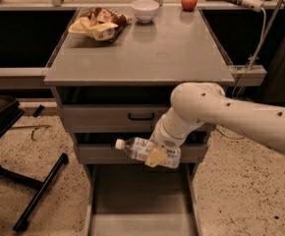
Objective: Place blue plastic bottle into bottom drawer
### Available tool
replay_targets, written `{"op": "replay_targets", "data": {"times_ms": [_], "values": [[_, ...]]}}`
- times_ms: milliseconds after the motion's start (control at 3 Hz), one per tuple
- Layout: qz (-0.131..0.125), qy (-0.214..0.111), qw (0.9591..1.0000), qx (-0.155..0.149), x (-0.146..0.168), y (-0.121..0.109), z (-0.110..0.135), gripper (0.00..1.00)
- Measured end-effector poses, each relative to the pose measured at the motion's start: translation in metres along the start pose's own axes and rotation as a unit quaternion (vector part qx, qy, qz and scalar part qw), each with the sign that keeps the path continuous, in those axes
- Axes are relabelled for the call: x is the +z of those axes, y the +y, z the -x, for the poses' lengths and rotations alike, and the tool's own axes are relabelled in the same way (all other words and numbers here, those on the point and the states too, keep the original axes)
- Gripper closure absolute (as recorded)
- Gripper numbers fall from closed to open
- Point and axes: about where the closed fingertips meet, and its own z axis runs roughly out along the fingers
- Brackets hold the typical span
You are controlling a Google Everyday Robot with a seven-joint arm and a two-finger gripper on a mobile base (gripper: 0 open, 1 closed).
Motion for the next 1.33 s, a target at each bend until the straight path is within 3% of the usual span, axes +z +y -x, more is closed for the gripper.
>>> {"op": "replay_targets", "data": {"times_ms": [333, 667, 1333], "values": [[0.000, 0.000, 1.0000, 0.000, 0.000, 0.000, 0.000, 1.00], [-0.003, -0.029, 0.9994, 0.018, 0.022, -0.006, -0.013, 1.00], [-0.048, -0.128, 0.9882, 0.069, 0.133, -0.025, -0.066, 1.00]]}}
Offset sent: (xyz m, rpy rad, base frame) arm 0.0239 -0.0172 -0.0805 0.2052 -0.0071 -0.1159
